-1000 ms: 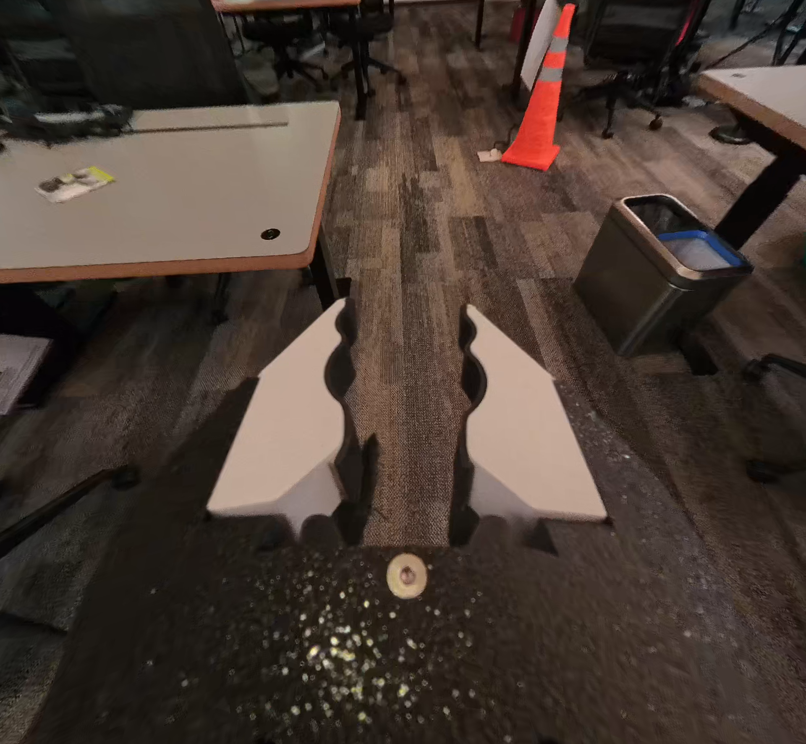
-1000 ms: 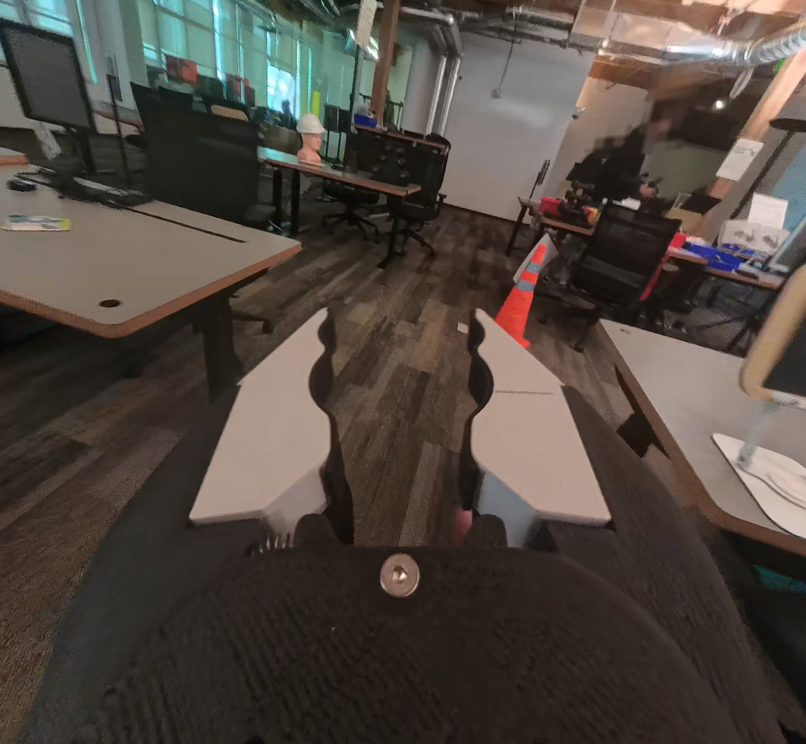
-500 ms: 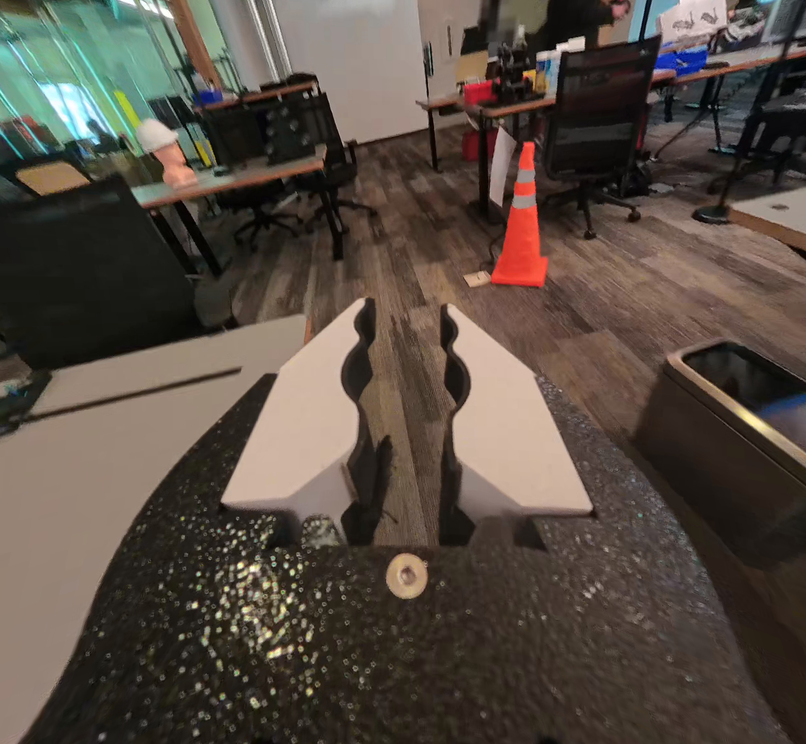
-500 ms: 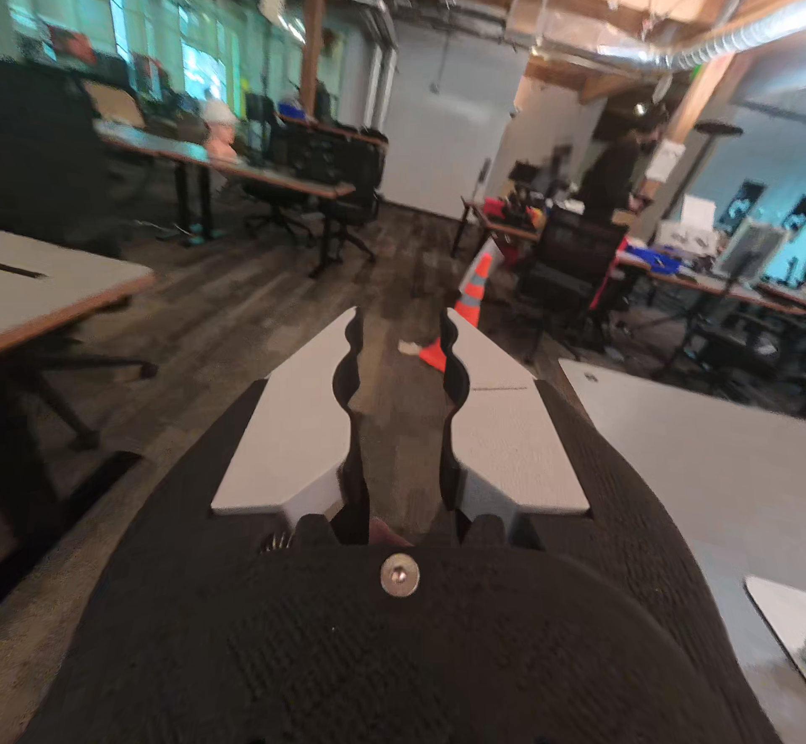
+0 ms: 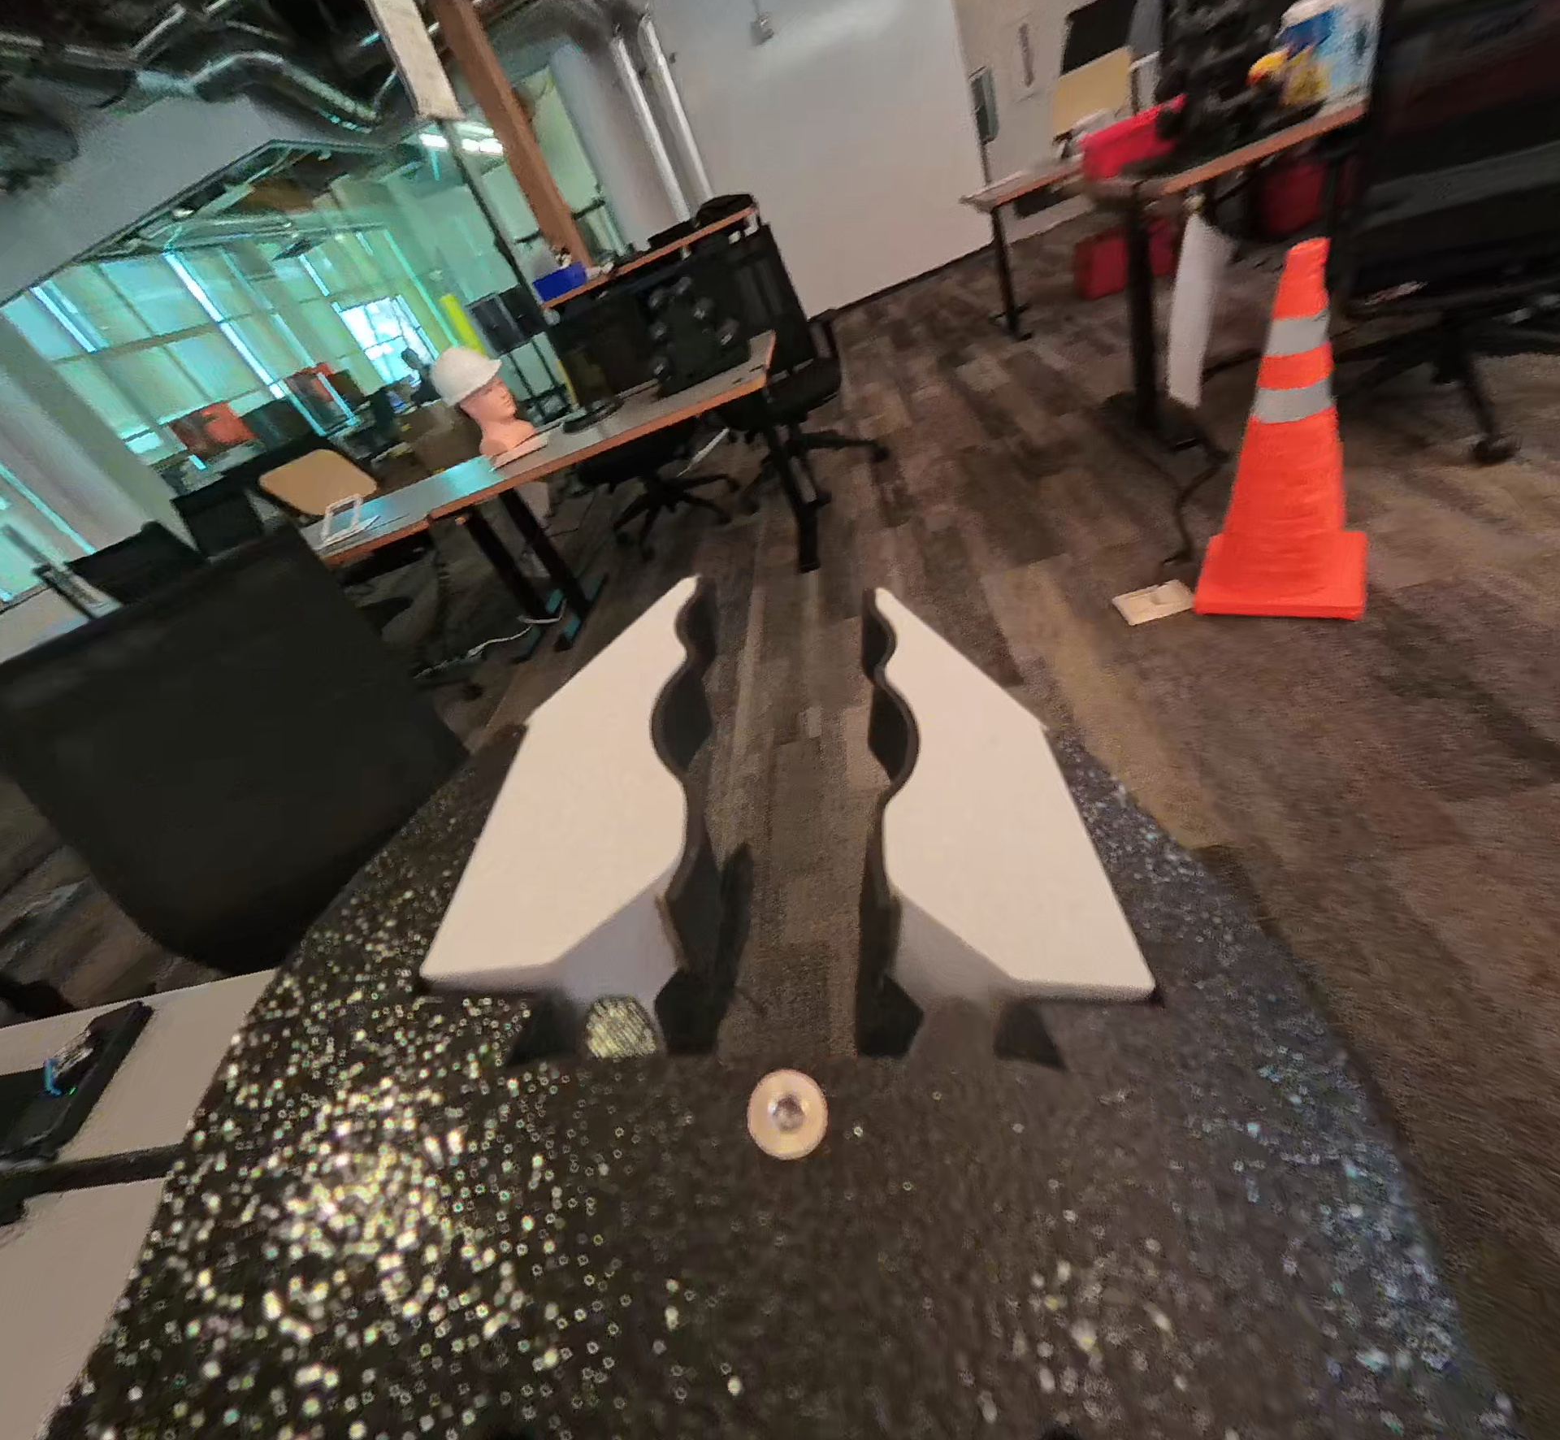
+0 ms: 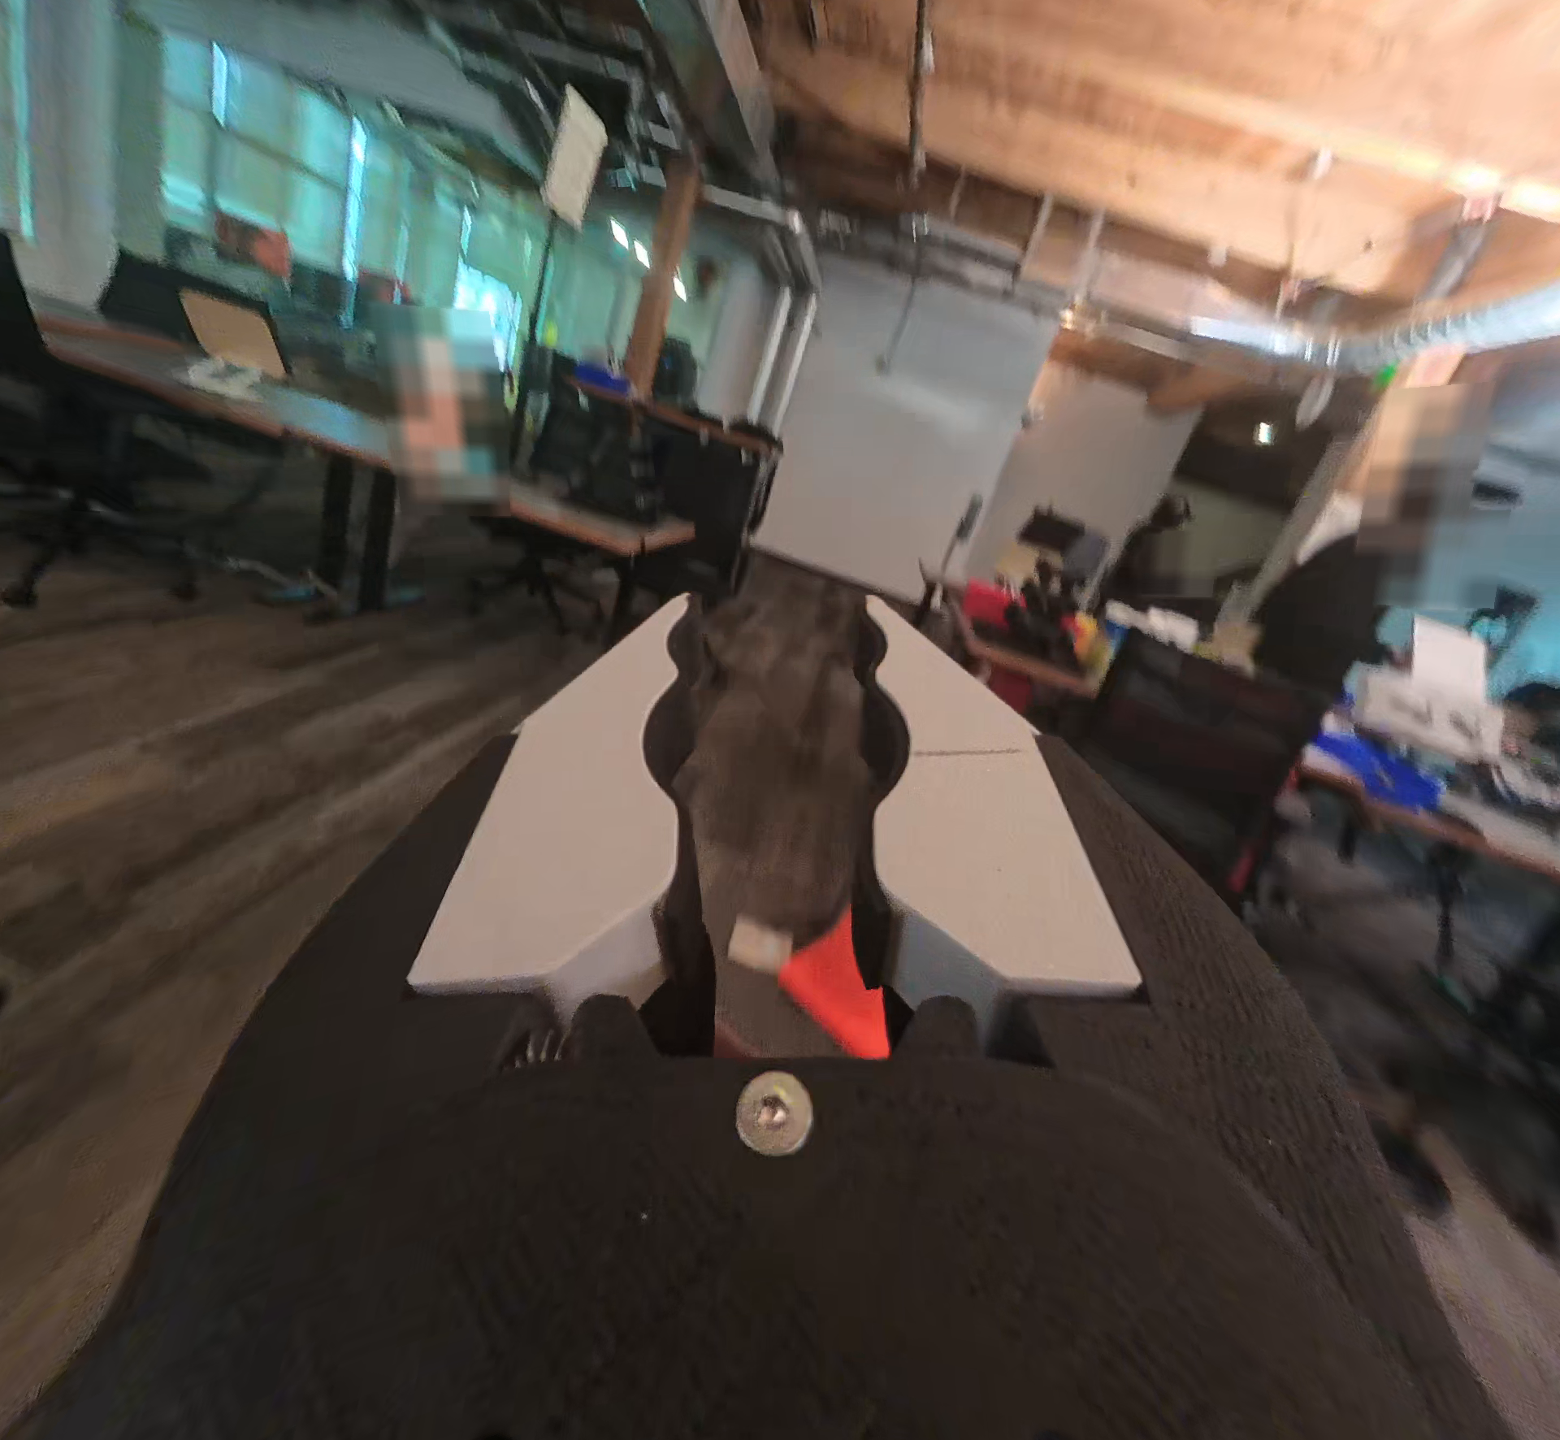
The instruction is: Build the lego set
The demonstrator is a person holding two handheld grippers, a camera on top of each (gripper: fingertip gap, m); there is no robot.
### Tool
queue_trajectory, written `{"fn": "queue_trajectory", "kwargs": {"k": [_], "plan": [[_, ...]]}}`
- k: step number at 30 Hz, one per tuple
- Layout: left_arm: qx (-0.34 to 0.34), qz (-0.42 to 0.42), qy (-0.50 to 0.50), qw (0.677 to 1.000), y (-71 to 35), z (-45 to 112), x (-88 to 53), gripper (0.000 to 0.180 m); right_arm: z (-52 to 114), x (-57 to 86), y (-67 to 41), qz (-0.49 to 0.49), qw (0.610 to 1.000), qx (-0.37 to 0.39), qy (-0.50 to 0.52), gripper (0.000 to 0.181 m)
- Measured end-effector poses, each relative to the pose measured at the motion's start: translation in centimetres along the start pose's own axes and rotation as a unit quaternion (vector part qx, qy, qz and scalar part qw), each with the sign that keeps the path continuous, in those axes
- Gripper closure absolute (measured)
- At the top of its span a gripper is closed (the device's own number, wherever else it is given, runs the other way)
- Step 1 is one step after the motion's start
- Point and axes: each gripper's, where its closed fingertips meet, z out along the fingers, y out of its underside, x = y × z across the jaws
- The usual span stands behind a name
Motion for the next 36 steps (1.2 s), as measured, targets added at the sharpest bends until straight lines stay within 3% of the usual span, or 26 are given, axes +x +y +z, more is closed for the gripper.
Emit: {"fn": "queue_trajectory", "kwargs": {"k": [4, 9, 16, 21, 29, 32, 36], "plan": [[-0.047, 0.032, -0.026, 0.998, 4.8, 9.9, -1.0, 0.142, 13.5, -1.5, 0.5, -0.027, 0.997, 0.071, -0.005, 0.144], [-0.062, 0.121, -0.043, 0.990, 4.1, 26.8, -2.5, 0.131, 27.7, -1.4, 5.3, -0.102, 0.992, 0.068, 0.002, 0.137], [0.081, 0.118, 0.039, 0.989, -6.8, 51.9, 2.8, 0.129, 41.8, 6.3, 9.5, -0.185, 0.979, 0.051, 0.065, 0.133], [0.182, 0.039, 0.082, 0.979, -13.1, 67.0, 8.8, 0.129, 48.7, 13.5, 17.3, -0.240, 0.962, -0.012, 0.132, 0.133], [0.198, 0.016, 0.033, 0.979, -15.7, 89.7, 11.8, 0.130, 68.5, 26.3, 24.3, -0.259, 0.942, -0.031, 0.210, 0.135], [0.224, 0.048, 0.009, 0.973, -17.8, 96.9, 10.8, 0.131, 78.6, 28.3, 24.9, -0.269, 0.943, 0.005, 0.196, 0.134], [0.194, 0.038, -0.045, 0.979, -15.6, 105.8, 7.7, 0.131, 92.0, 28.1, 26.8, -0.252, 0.952, 0.049, 0.165, 0.134]]}}
